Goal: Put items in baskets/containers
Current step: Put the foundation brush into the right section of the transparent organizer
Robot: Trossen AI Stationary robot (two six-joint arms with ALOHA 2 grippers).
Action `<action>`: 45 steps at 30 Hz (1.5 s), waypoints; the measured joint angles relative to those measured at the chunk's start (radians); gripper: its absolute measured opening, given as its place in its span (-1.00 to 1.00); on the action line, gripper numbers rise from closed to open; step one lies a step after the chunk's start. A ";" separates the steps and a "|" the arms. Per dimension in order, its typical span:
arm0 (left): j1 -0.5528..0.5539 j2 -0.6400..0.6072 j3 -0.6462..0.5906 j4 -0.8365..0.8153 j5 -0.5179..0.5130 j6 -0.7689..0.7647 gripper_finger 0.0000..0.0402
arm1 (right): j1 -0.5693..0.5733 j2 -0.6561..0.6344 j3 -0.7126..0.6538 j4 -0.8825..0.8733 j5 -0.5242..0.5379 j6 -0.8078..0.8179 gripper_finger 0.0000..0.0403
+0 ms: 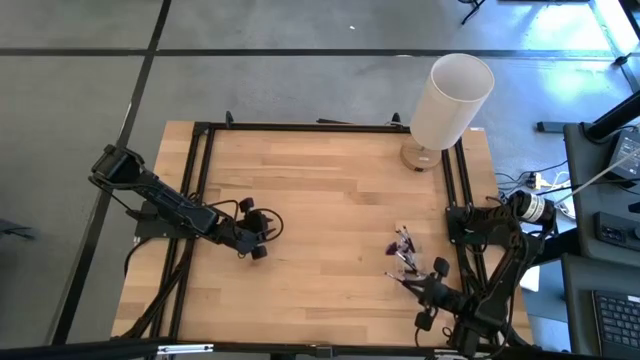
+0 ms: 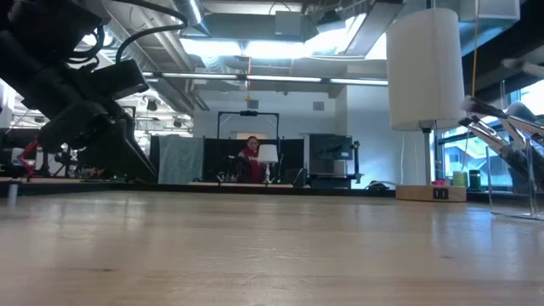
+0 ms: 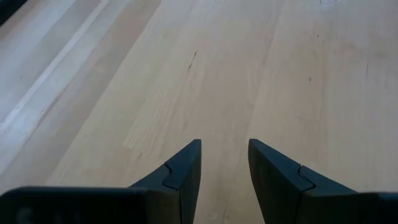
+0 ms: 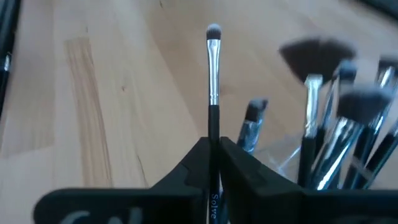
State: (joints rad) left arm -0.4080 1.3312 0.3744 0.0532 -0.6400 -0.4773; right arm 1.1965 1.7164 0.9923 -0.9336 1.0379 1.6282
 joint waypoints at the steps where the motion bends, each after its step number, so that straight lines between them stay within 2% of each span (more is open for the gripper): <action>1: 0.000 0.000 0.000 0.000 -0.003 -0.002 -0.37 | 0.000 0.000 0.000 0.001 -0.022 0.016 -0.82; 4: 0.000 0.000 0.000 0.000 -0.015 -0.008 -0.37 | 0.000 0.000 0.000 -0.001 -0.063 0.039 -0.73; 11: 0.000 0.000 0.000 0.002 -0.017 -0.011 -0.37 | -0.005 0.000 0.000 -0.002 -0.069 0.045 -0.46; 20: 0.000 0.000 0.000 0.002 -0.017 -0.011 -0.37 | -0.016 -0.044 0.000 -0.009 -0.073 0.044 -0.43; 25: 0.000 0.000 0.000 0.002 -0.017 -0.011 -0.37 | -0.016 -0.074 0.000 -0.010 -0.072 0.041 -0.51; 38: 0.000 0.000 0.000 0.020 -0.016 -0.010 -0.37 | -0.015 -0.097 0.000 -0.022 -0.126 0.064 -0.90; 42: 0.002 0.000 0.000 0.118 -0.018 -0.007 -0.37 | -0.040 -0.138 0.007 -0.025 -0.127 0.065 -0.98; 45: 0.020 0.019 0.001 0.291 0.004 0.030 -0.37 | -0.073 -0.166 0.038 -0.041 -0.126 0.043 -0.97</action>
State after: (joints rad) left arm -0.3882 1.3502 0.3752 0.3445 -0.6359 -0.4471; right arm 1.1238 1.5503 1.0301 -0.9747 0.9123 1.6709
